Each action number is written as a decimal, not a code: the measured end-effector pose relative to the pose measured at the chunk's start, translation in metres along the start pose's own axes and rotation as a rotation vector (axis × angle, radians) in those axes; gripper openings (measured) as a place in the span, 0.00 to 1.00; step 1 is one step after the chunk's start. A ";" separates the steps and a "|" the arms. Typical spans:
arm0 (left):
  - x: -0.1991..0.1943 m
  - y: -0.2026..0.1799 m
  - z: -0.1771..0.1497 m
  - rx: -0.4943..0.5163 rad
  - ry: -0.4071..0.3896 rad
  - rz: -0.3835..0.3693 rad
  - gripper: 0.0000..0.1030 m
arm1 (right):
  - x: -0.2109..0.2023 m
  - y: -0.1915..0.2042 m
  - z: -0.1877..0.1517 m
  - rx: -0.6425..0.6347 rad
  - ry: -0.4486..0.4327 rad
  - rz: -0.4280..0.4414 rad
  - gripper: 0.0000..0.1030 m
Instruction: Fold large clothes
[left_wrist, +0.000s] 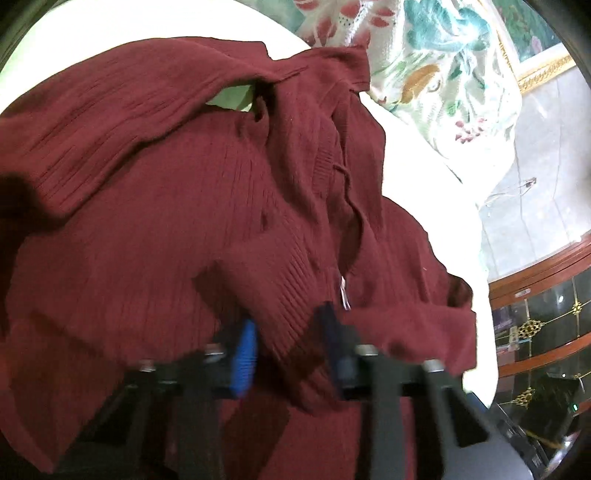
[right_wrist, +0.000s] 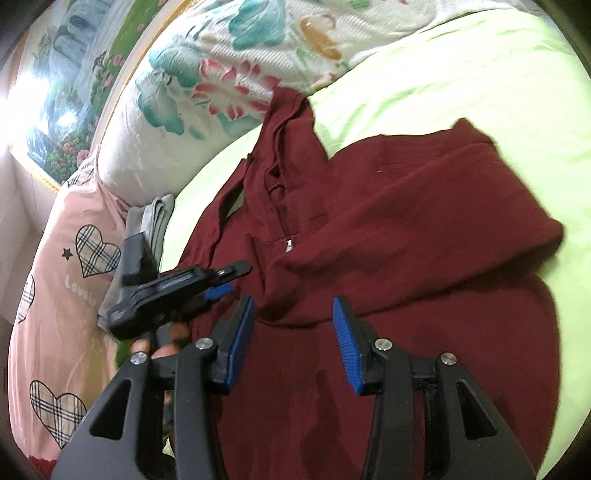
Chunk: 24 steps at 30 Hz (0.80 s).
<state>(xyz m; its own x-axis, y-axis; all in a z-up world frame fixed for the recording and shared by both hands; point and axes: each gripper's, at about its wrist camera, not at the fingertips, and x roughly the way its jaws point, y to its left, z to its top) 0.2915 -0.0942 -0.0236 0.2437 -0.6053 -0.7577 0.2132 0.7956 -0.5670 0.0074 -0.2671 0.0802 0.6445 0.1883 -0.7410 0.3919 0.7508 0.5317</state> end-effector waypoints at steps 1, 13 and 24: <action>0.001 0.003 0.002 -0.006 -0.009 -0.012 0.08 | -0.003 -0.002 0.001 0.007 -0.005 -0.005 0.44; -0.085 0.066 -0.059 0.013 -0.132 -0.056 0.22 | -0.031 -0.022 0.002 -0.004 -0.063 -0.091 0.44; -0.069 0.064 -0.031 0.078 -0.074 -0.136 0.06 | -0.057 -0.059 0.040 0.029 -0.137 -0.236 0.45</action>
<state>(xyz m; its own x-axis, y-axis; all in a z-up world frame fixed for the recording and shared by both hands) 0.2593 -0.0002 -0.0175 0.2760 -0.7095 -0.6484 0.3209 0.7039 -0.6336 -0.0264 -0.3481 0.1077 0.6157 -0.0785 -0.7841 0.5587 0.7452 0.3641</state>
